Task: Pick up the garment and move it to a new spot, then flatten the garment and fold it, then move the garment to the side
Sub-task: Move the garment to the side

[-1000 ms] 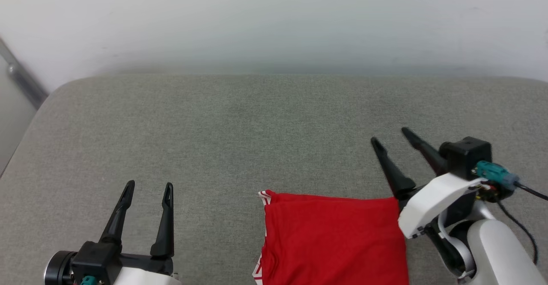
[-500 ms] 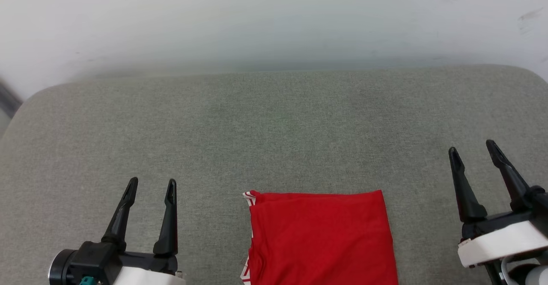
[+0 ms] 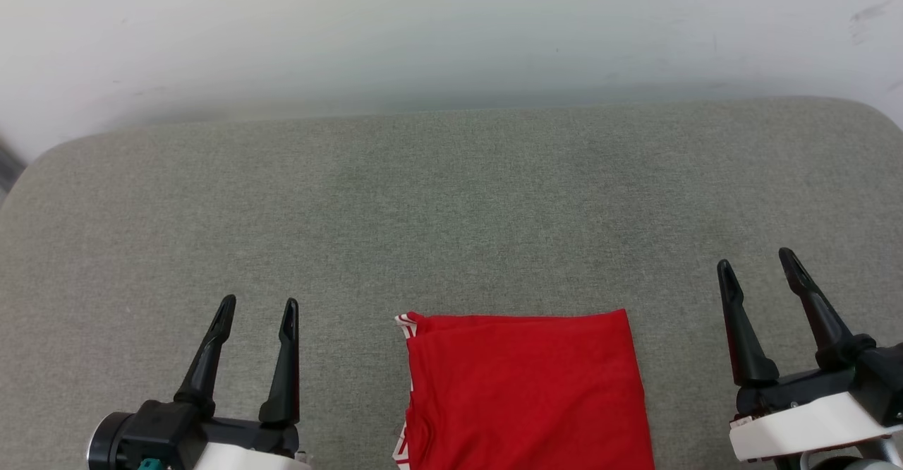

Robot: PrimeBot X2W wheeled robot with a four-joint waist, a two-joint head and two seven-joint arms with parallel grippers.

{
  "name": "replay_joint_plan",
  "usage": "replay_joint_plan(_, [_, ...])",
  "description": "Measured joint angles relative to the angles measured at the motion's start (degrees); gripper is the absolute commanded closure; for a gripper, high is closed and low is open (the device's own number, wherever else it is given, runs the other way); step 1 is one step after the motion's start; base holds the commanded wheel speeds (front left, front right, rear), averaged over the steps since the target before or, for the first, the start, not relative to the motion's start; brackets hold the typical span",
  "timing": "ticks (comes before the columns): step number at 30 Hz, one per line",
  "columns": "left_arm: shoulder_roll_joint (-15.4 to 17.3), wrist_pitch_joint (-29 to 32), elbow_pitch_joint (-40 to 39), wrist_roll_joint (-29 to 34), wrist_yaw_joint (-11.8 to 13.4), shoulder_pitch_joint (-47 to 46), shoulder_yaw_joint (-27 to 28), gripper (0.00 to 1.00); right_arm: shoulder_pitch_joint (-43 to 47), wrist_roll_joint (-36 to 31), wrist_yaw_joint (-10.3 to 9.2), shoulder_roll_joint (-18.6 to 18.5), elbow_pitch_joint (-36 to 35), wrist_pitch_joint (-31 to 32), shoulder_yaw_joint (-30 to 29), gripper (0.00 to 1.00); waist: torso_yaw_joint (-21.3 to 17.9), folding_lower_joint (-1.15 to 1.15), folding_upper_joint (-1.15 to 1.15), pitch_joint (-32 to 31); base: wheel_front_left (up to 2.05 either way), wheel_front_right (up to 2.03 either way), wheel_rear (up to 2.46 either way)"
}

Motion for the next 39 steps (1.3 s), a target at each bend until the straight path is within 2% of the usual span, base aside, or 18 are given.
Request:
replay_joint_plan(5, [0.31,0.0,0.05,0.0,0.0,-0.03,-0.27,0.0,0.0,0.51,0.0,0.43,0.08,0.85,-0.03,0.0,0.27,0.0,0.0,-0.04,0.0,0.0,0.0])
replay_joint_plan(9, [0.55,0.0,0.15,0.05,0.0,-0.04,-0.32,0.0,0.04,3.82,-0.01,0.99,0.12,5.46,-0.59,0.0,0.39,0.0,0.0,0.11,0.0,0.0,0.0])
replay_joint_plan(11, [0.73,0.0,0.21,0.12,0.0,-0.11,-0.53,0.0,0.11,4.47,-0.01,-0.2,-0.52,9.56,-0.26,0.0,0.54,0.0,0.0,0.41,0.0,0.0,0.0])
replay_joint_plan(14, [0.78,0.0,0.21,0.12,0.0,-0.35,-0.64,0.0,0.13,7.56,-0.02,-1.56,-1.7,18.47,-0.1,0.0,0.87,0.0,0.0,0.94,0.0,0.0,0.0])
replay_joint_plan(18, [0.89,-0.05,0.62,0.15,0.0,-0.77,-1.15,0.0,-0.47,11.0,-0.02,-4.36,-3.04,34.61,1.9,0.0,1.12,0.0,0.0,2.07,0.0,0.0,0.0])
replay_joint_plan(22, [0.89,-0.05,0.98,0.21,0.0,-1.8,-1.72,0.0,-1.37,13.51,-0.01,-5.11,-3.86,49.72,3.09,0.0,1.92,0.0,0.0,3.09,0.0,0.0,0.0])
replay_joint_plan(24, [0.9,-0.07,1.34,0.2,0.0,-2.2,-2.24,0.0,-1.9,13.97,-0.01,-5.55,-3.76,55.06,3.54,0.0,2.56,0.0,0.0,3.56,0.0,0.0,0.0])
replay_joint_plan(26, [0.88,-0.07,1.56,0.2,0.0,-2.56,-2.79,0.0,-2.14,14.36,-0.01,-4.46,-2.81,58.76,3.21,0.0,3.28,0.0,0.0,3.99,0.0,0.0,0.0])
replay_joint_plan(31, [0.8,-0.07,1.69,0.13,0.0,-3.74,-3.34,0.0,-3.16,13.25,-0.01,-0.49,1.77,62.89,0.85,0.0,5.55,0.0,0.0,5.26,0.0,0.0,0.0])
replay_joint_plan(39, [0.49,-0.07,2.14,0.05,0.0,-4.61,-3.97,0.0,-4.76,9.66,-0.01,1.48,7.86,62.13,-0.55,0.0,9.3,0.0,0.0,7.32,0.0,0.0,0.0])
